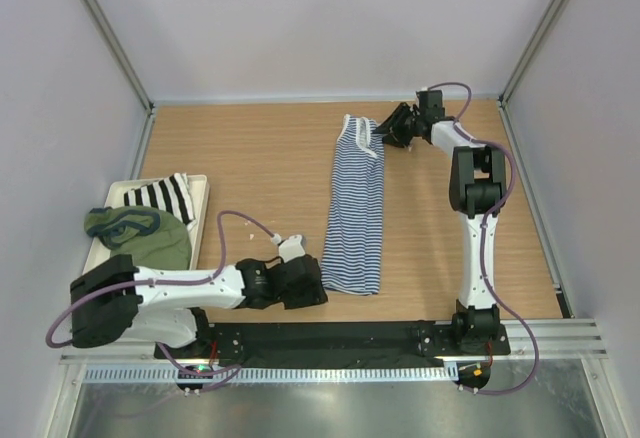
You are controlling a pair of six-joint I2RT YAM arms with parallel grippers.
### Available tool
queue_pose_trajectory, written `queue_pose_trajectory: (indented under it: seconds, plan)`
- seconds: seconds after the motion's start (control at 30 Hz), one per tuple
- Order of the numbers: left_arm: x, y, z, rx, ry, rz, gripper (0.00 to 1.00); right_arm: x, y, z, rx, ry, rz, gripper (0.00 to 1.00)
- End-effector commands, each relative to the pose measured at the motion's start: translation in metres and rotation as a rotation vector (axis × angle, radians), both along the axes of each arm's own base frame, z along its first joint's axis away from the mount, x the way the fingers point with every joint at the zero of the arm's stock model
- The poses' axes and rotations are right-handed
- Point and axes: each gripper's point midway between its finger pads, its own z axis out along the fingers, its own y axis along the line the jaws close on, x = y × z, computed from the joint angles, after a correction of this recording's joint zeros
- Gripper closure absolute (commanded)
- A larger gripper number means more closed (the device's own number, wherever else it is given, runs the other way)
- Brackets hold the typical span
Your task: Fold and stack the tank tops
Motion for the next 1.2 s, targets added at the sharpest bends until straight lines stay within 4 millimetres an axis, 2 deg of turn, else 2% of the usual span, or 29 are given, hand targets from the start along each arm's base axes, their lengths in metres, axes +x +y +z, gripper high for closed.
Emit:
queue_pose_trajectory:
  seconds: [0.0, 0.13, 0.17, 0.23, 0.33, 0.4, 0.43, 0.47, 0.5, 0.53, 0.6, 0.63, 0.77, 0.83, 0.87, 0.93, 0.97, 1.07, 1.13, 1.17]
  plan:
    - [0.028, 0.020, 0.016, 0.018, -0.066, 0.074, 0.46, 0.001, -0.008, 0.028, -0.116, -0.051, -0.002, 0.52]
    - [0.049, 0.029, 0.026, 0.011, -0.089, 0.081, 0.47, -0.011, -0.020, 0.053, -0.200, -0.064, -0.020, 0.49]
    - [0.052, 0.029, 0.027, 0.018, -0.102, 0.060, 0.48, -0.020, -0.022, 0.048, -0.214, -0.040, -0.022, 0.49]
    - [0.063, 0.024, 0.033, -0.004, -0.116, 0.065, 0.48, -0.030, -0.026, 0.051, -0.232, -0.044, -0.032, 0.49]
    - [0.070, 0.012, 0.027, -0.007, -0.102, 0.033, 0.51, -0.069, -0.025, 0.050, -0.205, -0.026, -0.012, 0.50]
    - [0.074, 0.005, 0.027, -0.024, -0.088, 0.024, 0.52, -0.084, -0.023, 0.048, -0.186, -0.021, -0.005, 0.51]
    - [0.077, 0.002, 0.026, -0.030, -0.084, 0.024, 0.52, -0.098, -0.021, 0.034, -0.169, 0.001, 0.001, 0.52]
    - [0.079, -0.001, 0.025, -0.034, -0.077, 0.022, 0.53, -0.107, -0.013, 0.045, -0.110, -0.020, 0.026, 0.52]
    - [0.082, -0.008, 0.023, -0.056, -0.064, 0.017, 0.53, -0.109, -0.009, 0.045, -0.081, -0.041, 0.031, 0.53]
    - [0.082, -0.012, 0.021, -0.065, -0.060, 0.015, 0.54, -0.123, -0.009, 0.032, -0.067, -0.005, 0.036, 0.53]
    - [0.082, -0.024, 0.017, -0.106, -0.042, 0.006, 0.54, -0.129, -0.005, 0.036, -0.033, -0.027, 0.049, 0.53]
    - [0.082, -0.028, 0.016, -0.120, -0.036, -0.001, 0.54, -0.135, -0.005, 0.030, -0.028, -0.009, 0.049, 0.53]
    - [0.082, -0.036, 0.007, -0.115, -0.004, -0.018, 0.57, -0.138, -0.002, 0.021, -0.011, 0.013, 0.066, 0.53]
    - [0.082, -0.039, 0.003, -0.121, 0.006, -0.018, 0.62, -0.137, -0.002, 0.015, -0.016, 0.025, 0.066, 0.53]
    - [0.081, -0.038, 0.000, -0.117, 0.011, -0.015, 0.69, -0.135, -0.002, 0.014, -0.016, 0.025, 0.066, 0.53]
    - [0.079, -0.036, -0.004, -0.112, 0.025, -0.005, 0.75, -0.130, -0.002, 0.010, -0.020, 0.032, 0.064, 0.55]
    - [0.076, -0.033, -0.008, -0.107, 0.031, -0.003, 0.84, -0.129, -0.002, 0.008, -0.024, 0.035, 0.063, 0.56]
    - [0.066, -0.030, -0.010, -0.111, 0.040, -0.005, 1.00, -0.118, -0.005, 0.002, -0.044, 0.046, 0.050, 0.59]
    - [0.062, -0.029, -0.010, -0.110, 0.035, 0.001, 1.00, -0.112, -0.005, 0.000, -0.048, 0.052, 0.043, 0.62]
    - [0.058, -0.028, -0.011, -0.109, 0.034, 0.006, 1.00, -0.111, -0.005, -0.008, -0.050, 0.067, 0.044, 0.63]
